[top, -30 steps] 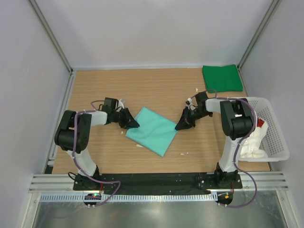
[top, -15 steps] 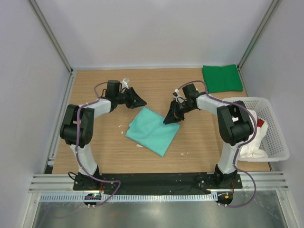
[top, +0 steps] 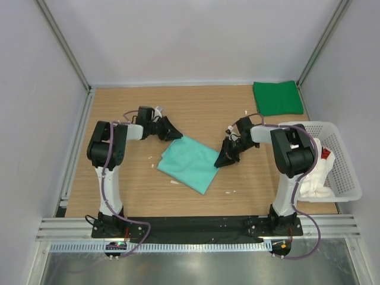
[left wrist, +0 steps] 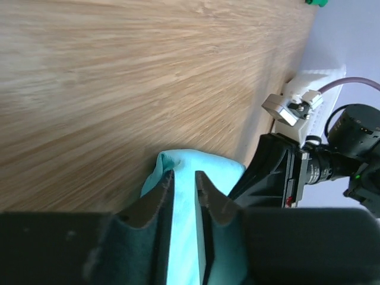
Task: Fold and stack the t-shirts
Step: Fold the tshirt, then neatly place the folded tshirt to the corner
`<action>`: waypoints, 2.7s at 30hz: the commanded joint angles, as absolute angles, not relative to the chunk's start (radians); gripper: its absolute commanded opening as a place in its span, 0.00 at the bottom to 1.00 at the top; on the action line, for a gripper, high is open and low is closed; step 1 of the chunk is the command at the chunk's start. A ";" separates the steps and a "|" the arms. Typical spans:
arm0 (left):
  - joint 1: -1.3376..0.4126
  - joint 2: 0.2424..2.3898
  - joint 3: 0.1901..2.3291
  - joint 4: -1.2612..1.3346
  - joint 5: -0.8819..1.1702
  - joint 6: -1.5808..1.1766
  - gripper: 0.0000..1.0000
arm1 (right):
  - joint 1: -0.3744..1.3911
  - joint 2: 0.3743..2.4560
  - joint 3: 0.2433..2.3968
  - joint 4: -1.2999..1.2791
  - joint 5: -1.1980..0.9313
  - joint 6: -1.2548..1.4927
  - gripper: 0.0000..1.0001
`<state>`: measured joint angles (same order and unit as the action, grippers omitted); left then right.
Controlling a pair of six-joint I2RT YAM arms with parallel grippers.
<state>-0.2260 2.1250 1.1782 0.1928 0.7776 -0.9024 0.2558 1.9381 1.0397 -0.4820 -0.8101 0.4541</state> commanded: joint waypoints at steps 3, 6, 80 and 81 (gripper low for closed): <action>-0.190 2.036 1.232 0.049 0.772 -0.788 0.28 | 0.278 1.853 1.165 -0.673 -0.684 0.313 0.20; -0.192 1.898 1.203 -0.045 0.762 -0.766 0.36 | 0.333 1.815 1.242 -0.687 -0.690 0.354 0.22; -1.087 1.322 0.325 0.442 -0.311 -1.973 0.66 | 0.150 1.309 0.741 -0.443 -0.584 0.549 0.69; -1.095 1.327 0.327 0.442 -0.319 -1.995 0.65 | 0.150 1.302 0.738 -0.446 -0.586 0.549 0.69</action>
<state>-1.0691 1.3121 0.3286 0.3565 -0.2604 -1.9171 0.1486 1.3457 0.7418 -0.4770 -0.5789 0.5339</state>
